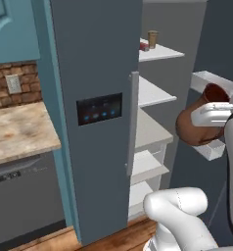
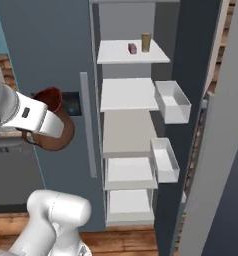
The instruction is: Move the bar and cup from the second highest shelf to the top shelf to make space. Then, place the pitcher from the counter on the cleared second highest shelf.
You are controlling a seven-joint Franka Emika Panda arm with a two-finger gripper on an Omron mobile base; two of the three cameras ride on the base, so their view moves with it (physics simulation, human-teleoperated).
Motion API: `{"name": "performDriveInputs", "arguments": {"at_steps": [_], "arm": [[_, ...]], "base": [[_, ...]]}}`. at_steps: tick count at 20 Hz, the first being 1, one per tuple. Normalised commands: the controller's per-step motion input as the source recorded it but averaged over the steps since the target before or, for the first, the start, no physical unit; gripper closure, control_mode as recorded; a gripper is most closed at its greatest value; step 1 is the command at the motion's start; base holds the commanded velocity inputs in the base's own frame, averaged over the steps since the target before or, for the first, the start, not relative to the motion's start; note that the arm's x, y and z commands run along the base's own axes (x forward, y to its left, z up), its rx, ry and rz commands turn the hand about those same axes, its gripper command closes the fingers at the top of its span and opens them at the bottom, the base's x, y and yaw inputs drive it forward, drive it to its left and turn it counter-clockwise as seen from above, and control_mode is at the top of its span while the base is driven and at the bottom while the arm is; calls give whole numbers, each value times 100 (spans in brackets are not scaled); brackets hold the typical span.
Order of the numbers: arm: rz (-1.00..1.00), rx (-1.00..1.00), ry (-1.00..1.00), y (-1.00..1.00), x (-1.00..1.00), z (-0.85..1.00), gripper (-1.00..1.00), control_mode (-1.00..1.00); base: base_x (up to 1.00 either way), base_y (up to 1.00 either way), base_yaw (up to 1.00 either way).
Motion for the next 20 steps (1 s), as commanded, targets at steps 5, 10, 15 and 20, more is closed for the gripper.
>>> {"name": "performDriveInputs", "arguments": {"at_steps": [5,10,15,20], "arm": [[0,0,0,0,0,0,100,100],[0,0,0,0,0,0,100,100],[0,0,0,0,0,0,100,100],[0,0,0,0,0,0,100,100]], "base": [[40,-42,32],[52,-20,26],[56,-24,21],[39,-52,17]]}}
